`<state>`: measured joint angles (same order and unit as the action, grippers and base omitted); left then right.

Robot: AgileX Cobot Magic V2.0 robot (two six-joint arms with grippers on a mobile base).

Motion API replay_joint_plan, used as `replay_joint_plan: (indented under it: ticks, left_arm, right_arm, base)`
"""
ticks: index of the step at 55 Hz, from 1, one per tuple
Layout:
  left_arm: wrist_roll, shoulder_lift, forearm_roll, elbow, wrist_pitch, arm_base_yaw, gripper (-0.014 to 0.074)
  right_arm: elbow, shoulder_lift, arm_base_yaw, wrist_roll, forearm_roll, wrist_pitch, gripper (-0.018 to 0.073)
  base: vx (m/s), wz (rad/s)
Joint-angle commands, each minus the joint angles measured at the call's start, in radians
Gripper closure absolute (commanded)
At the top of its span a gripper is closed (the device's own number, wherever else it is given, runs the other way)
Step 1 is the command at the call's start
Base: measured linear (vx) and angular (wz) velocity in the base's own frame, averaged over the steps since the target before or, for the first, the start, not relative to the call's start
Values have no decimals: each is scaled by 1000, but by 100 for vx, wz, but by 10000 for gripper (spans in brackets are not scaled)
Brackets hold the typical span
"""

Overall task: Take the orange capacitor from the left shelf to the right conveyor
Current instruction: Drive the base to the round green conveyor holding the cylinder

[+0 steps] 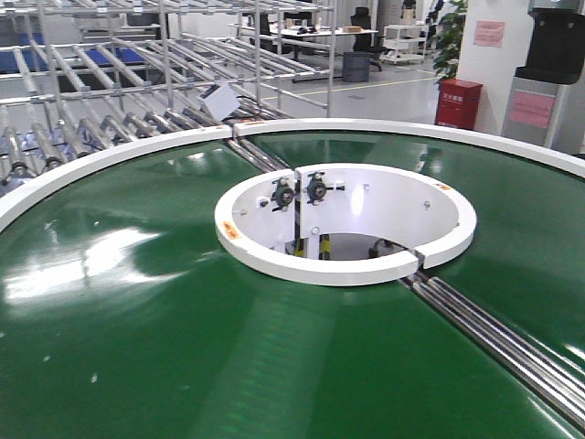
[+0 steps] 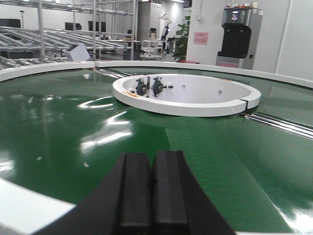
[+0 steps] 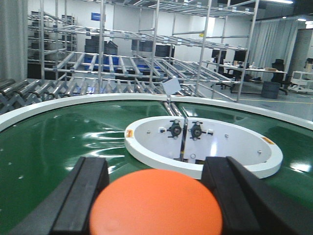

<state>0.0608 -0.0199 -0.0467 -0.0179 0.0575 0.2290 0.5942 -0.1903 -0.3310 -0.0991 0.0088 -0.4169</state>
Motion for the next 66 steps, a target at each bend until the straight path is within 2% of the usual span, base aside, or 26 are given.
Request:
replay_joint_plan:
  ticks: [1,48,53,60,66]
  left_arm:
    - [6,-5,-5,30,-81,8,603]
    - [6,-5,-5,30,-81,8,603]
    - [6,-5,-5,30,-81,8,603]
    - [6,-5,-5,30,-81,8,603]
    - [6,-5,-5,30,-81,8,603]
  right_arm:
    - [30,-20,5,0,-9,89,567]
    - [30,-20,5,-1,-9,107,567]
    - [28,-48,5,-1,-46,191,567]
    - [28,-214,5,0,-177,347,567]
    - [28,-441,5,32,-161,502,567]
  base:
    - [17,-21]
    - [7,-10]
    - [0,0]
    - [0,0]
    - [0,0]
